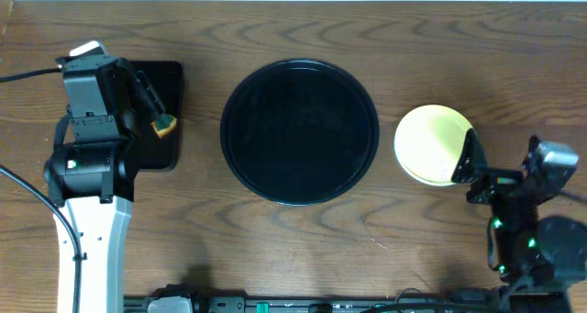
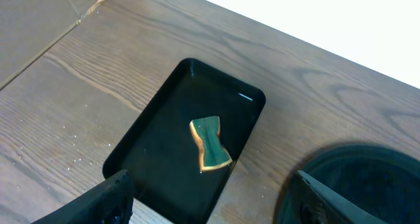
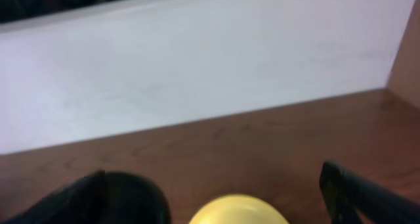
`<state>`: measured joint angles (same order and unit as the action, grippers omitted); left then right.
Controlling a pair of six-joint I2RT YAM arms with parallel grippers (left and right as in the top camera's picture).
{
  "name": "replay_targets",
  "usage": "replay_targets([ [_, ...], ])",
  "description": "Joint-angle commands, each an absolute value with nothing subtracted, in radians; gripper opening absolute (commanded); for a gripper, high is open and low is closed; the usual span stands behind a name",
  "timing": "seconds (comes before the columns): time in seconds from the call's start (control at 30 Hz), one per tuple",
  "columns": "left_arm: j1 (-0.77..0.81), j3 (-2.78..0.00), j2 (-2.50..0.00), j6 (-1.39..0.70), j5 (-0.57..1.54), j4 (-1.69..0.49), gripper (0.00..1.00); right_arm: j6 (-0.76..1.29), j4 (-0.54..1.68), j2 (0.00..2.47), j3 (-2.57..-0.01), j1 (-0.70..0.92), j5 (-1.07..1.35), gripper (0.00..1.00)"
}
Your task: Clean dirty plates on tray and stack at the side
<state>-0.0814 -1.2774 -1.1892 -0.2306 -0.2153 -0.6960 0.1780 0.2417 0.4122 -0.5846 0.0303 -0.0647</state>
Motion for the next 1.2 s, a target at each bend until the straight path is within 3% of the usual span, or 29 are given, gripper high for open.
replay_targets([
  [0.0,-0.081,-1.275,-1.190,-0.221,-0.217,-0.696,0.76,0.162,0.152,0.321,-0.426,0.015,-0.013,0.99],
  [0.47,-0.081,-1.275,-1.190,-0.221,-0.217,-0.696,0.76,0.163,-0.027,0.038,-0.008,0.035,0.042,0.99],
  [1.17,-0.081,-1.275,-1.190,-0.222,-0.217,-0.696,0.76,0.096,0.075,0.006,-0.006,0.108,0.007,0.99],
])
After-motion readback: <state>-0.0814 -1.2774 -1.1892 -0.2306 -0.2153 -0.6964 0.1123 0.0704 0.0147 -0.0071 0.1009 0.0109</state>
